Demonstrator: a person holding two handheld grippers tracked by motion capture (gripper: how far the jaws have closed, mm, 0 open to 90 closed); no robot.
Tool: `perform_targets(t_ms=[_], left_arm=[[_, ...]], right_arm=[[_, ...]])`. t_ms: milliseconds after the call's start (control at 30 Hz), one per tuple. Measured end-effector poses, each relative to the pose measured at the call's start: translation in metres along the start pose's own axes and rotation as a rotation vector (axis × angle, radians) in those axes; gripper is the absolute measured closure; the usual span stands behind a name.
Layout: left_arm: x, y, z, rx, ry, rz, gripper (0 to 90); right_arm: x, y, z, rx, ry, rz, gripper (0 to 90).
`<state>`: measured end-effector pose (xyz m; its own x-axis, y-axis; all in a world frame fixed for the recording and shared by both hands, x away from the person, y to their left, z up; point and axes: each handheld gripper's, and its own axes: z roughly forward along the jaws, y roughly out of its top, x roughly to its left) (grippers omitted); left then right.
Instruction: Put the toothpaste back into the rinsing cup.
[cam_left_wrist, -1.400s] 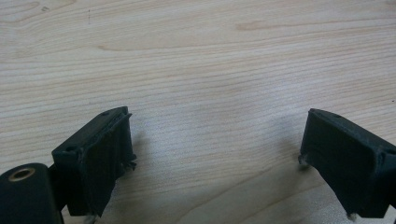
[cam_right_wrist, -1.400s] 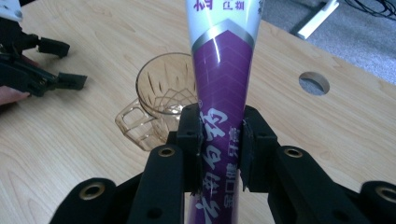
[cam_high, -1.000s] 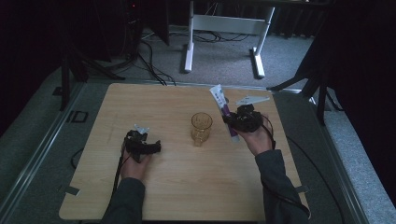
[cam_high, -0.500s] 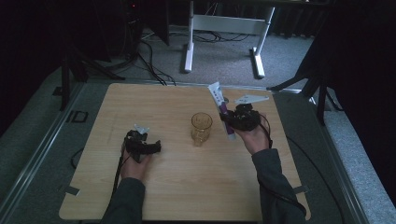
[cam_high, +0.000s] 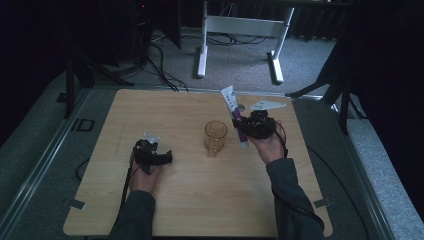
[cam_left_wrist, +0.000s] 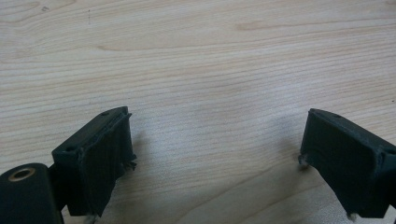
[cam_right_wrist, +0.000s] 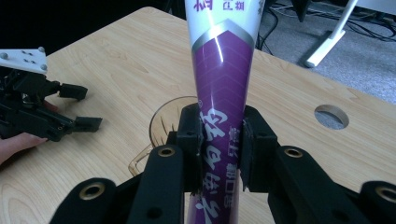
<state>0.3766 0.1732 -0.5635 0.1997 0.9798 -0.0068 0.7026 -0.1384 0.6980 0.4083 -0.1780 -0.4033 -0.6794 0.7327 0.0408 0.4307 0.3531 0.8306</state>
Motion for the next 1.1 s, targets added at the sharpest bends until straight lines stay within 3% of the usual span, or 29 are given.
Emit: perform_targets(t_ms=[1100], left_arm=[[0.0,0.0,0.0,0.001,-0.001,0.0,9.0]], right_arm=[[0.0,0.006,0.013,-0.075,0.009,0.034,72.9]])
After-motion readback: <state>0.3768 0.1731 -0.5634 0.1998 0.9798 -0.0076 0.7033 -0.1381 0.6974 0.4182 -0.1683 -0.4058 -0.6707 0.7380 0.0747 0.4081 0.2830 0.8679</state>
